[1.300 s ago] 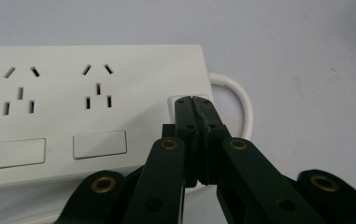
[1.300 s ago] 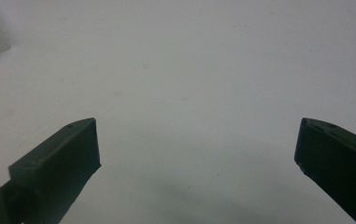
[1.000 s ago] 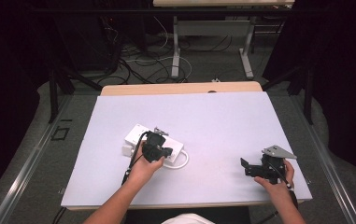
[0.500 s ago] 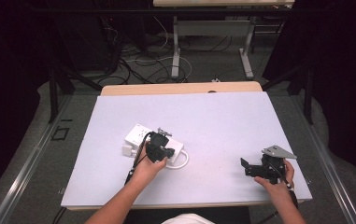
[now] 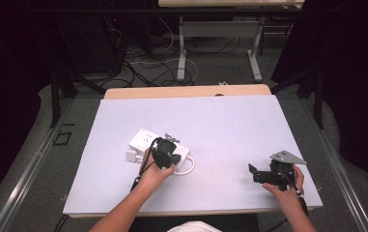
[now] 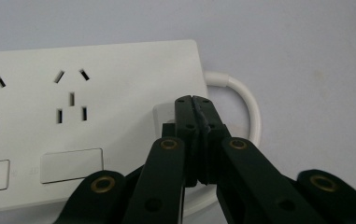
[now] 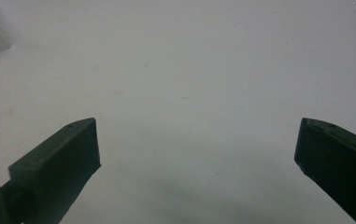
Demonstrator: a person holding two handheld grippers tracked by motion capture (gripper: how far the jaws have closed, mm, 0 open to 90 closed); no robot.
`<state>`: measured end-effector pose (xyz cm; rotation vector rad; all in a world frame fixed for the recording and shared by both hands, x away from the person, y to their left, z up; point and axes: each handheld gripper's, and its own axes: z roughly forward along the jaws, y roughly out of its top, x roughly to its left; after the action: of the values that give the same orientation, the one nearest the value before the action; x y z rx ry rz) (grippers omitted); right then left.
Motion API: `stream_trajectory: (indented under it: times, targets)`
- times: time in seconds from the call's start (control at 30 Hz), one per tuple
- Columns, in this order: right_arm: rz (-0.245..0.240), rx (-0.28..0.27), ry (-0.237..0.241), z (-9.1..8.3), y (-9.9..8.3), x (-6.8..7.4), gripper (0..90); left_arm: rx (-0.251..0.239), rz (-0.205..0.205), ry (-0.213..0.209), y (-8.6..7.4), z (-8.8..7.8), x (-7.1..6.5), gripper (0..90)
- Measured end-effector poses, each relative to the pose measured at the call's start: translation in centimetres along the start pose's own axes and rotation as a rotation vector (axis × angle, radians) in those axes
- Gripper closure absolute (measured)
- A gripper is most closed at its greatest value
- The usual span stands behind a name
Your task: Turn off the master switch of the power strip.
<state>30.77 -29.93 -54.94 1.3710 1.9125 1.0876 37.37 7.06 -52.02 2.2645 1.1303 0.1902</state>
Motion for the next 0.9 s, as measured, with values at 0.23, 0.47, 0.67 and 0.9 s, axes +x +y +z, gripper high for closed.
stream_trajectory:
  times: [0.23, 0.47, 0.67, 0.9]
  targets:
    - [-0.006, -0.004, 0.005, 0.06, -0.01, 0.0, 0.0, -0.006, -0.011, -0.002, -0.07, 0.17, 0.06, 90.0]
    - [0.0, -0.001, 0.001, 0.0, 0.01, 0.0, 0.0, -0.021, -0.024, -0.03, -0.17, -0.18, 0.46, 90.0]
    - [0.0, -0.001, 0.001, 0.01, 0.0, -0.07, 0.0, -0.021, -0.025, -0.02, -0.13, -0.15, 0.42, 90.0]
    - [0.002, -0.007, -0.004, 0.04, -0.01, -0.02, 0.0, -0.008, -0.021, -0.016, 0.06, -0.17, 0.29, 90.0]
